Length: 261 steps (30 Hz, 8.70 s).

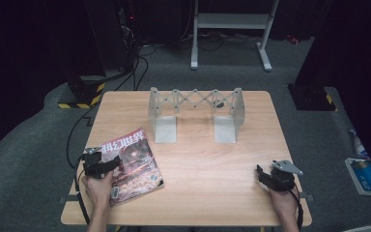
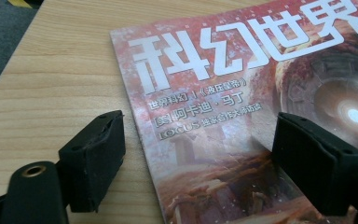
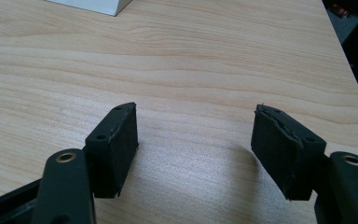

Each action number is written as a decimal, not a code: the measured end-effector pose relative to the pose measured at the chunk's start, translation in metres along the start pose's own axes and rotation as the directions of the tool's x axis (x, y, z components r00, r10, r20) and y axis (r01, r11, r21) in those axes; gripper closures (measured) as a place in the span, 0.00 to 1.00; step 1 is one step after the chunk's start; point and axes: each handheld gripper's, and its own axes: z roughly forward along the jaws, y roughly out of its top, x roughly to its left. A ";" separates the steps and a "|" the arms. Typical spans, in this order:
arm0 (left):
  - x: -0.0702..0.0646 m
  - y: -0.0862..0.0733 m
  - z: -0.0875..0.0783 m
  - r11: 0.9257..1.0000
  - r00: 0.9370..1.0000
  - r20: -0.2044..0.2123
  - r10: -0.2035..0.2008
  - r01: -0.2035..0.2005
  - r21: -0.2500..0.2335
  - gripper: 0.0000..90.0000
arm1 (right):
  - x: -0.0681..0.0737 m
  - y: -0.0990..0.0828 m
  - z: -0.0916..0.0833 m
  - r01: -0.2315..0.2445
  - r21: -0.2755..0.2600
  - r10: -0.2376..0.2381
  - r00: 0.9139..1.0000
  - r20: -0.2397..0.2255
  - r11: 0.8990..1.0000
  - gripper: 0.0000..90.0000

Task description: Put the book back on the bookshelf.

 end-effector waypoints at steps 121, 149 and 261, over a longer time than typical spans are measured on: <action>-0.067 -0.060 -0.047 0.990 0.984 0.116 0.139 -0.135 -0.042 0.28 | 0.000 0.000 -0.001 0.004 0.003 -0.004 1.000 0.001 1.000 0.36; -0.102 -0.052 -0.033 0.984 0.973 0.152 0.176 -0.170 -0.047 0.29 | 0.000 0.001 -0.002 0.008 0.013 -0.008 1.000 -0.011 1.000 0.38; -0.180 -0.044 -0.016 0.968 0.938 0.240 0.249 -0.245 -0.048 0.29 | 0.163 0.046 0.016 0.125 0.132 -0.049 0.881 -0.470 0.983 0.55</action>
